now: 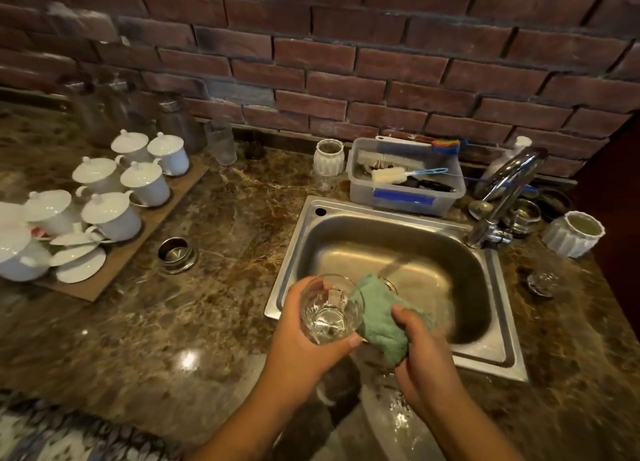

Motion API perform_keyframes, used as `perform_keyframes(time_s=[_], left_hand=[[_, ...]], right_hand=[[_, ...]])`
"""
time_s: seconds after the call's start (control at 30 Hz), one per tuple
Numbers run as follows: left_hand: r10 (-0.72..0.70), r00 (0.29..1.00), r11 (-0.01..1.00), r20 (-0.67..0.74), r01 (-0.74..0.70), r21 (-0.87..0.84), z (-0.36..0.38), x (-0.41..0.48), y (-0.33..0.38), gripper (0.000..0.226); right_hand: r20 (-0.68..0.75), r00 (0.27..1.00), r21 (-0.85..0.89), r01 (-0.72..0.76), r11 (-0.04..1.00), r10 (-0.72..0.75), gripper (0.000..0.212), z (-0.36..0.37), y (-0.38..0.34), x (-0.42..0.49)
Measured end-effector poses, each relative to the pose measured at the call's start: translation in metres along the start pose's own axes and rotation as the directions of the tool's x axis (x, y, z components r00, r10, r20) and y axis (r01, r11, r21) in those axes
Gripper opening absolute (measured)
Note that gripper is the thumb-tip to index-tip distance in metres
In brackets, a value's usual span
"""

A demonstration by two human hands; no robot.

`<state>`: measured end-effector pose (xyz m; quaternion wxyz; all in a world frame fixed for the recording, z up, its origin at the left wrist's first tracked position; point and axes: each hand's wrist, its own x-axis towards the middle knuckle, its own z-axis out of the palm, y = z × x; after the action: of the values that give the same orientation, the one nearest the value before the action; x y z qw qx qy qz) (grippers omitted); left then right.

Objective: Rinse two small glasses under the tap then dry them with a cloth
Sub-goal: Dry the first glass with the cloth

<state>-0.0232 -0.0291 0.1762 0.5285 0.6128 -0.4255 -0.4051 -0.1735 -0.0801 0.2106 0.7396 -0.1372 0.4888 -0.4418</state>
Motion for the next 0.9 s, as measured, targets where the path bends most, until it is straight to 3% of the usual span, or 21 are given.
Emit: perform_keyframes(time_s=[0.17, 0.3, 0.6, 0.7, 0.83, 0.9], left_hand=[[-0.043, 0.998, 0.999, 0.052, 0.041, 0.027, -0.028, -0.001, -0.022, 0.082], [-0.092, 0.992, 0.994, 0.089, 0.086, 0.061, -0.054, 0.000, -0.036, 0.081], [-0.178, 0.981, 0.977, 0.080, 0.167, 0.131, -0.113, 0.012, -0.057, 0.083], [-0.213, 0.976, 0.966, 0.047, 0.203, 0.160, -0.127, 0.015, -0.068, 0.078], [-0.266, 0.964, 0.950, 0.009, 0.261, 0.174, -0.146, 0.024, -0.089, 0.080], [-0.282, 0.959, 0.941, 0.004, 0.276, 0.195, -0.151, 0.028, -0.098, 0.081]], right_hand=[[0.158, 0.965, 0.031, -0.215, 0.976, 0.208, 0.042, 0.018, 0.027, 0.003], [0.218, 0.936, -0.026, -0.278, 0.960, 0.276, 0.040, 0.031, 0.050, 0.011], [0.057, 0.919, -0.071, -0.386, 0.920, 0.390, 0.054, 0.041, 0.100, 0.041], [-0.007, 0.924, -0.097, -0.380, 0.920, 0.381, 0.056, 0.045, 0.110, 0.050], [-0.039, 0.967, -0.243, -0.255, 0.936, 0.253, 0.029, 0.046, 0.122, 0.054], [-0.033, 0.976, -0.364, -0.214, 0.907, 0.217, 0.027, 0.047, 0.124, 0.052]])
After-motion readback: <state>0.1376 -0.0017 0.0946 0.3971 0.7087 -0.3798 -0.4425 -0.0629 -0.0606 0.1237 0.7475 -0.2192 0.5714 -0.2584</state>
